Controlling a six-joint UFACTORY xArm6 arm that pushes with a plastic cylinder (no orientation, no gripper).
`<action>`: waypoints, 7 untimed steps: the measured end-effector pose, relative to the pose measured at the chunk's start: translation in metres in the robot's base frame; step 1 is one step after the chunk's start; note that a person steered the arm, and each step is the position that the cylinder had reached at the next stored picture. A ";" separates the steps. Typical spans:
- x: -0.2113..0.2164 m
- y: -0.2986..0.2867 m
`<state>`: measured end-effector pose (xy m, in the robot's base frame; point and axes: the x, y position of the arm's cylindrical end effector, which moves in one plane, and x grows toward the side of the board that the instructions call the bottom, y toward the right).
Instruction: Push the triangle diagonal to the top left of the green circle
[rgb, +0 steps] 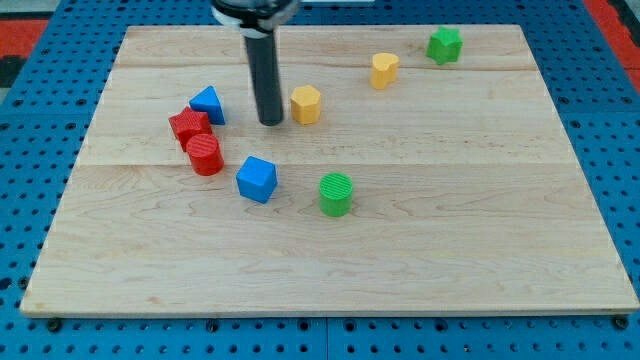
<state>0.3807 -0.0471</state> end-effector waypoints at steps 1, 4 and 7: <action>-0.003 0.018; -0.025 -0.049; -0.075 -0.197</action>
<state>0.3052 -0.2439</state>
